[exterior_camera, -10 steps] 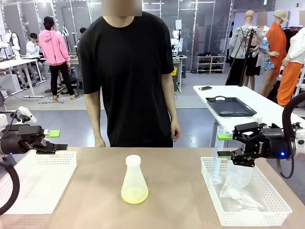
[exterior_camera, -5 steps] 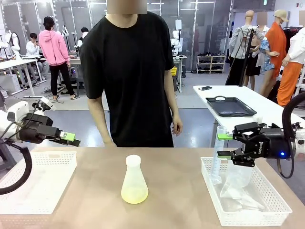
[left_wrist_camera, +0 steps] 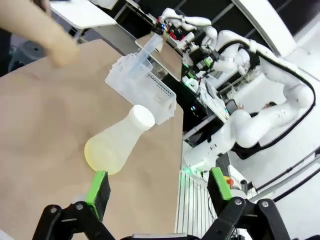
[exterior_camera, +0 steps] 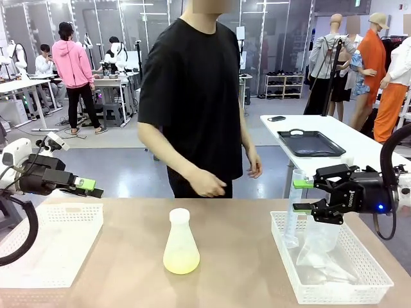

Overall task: Prepare the solutions needed for the experiment.
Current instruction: When the human places the Big flask in the center of the table, pick up the Big flask and place it in the left Organizing basket.

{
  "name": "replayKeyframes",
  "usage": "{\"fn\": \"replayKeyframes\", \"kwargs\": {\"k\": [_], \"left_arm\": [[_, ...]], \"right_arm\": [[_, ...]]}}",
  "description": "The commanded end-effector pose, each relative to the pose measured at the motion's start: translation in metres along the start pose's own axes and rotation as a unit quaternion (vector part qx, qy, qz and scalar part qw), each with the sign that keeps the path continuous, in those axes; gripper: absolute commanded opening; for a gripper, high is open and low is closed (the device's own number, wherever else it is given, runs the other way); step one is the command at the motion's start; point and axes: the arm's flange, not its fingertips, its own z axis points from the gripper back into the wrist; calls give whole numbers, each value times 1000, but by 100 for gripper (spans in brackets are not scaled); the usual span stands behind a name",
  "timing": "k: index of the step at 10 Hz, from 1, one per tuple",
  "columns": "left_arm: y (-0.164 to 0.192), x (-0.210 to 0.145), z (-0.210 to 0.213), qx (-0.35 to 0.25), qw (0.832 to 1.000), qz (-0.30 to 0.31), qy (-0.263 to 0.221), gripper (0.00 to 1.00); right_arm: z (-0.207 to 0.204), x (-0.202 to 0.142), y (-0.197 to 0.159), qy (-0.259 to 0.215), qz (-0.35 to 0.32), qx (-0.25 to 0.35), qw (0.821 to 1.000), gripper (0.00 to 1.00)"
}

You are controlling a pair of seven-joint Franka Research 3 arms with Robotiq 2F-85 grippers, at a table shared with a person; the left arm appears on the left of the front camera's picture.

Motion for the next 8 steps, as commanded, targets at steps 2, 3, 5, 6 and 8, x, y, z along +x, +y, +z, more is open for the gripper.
{"fn": "replayKeyframes", "kwargs": {"k": [2,3,5,6,8], "left_arm": [[28,38,-5,53,980,-143,125,100],[26,44,-2,92,964,-174,176,100],[4,46,4,167,933,-207,243,100],[-2,44,7,184,925,-205,261,100],[-4,37,11,173,900,-256,309,100]], "right_arm": [[-1,0,2,-1,4,2,1000,64],[-1,0,2,-1,4,2,1000,64],[-1,0,2,-1,4,2,1000,64],[-1,0,2,-1,4,2,1000,64],[-1,0,2,-1,4,2,1000,64]]}}
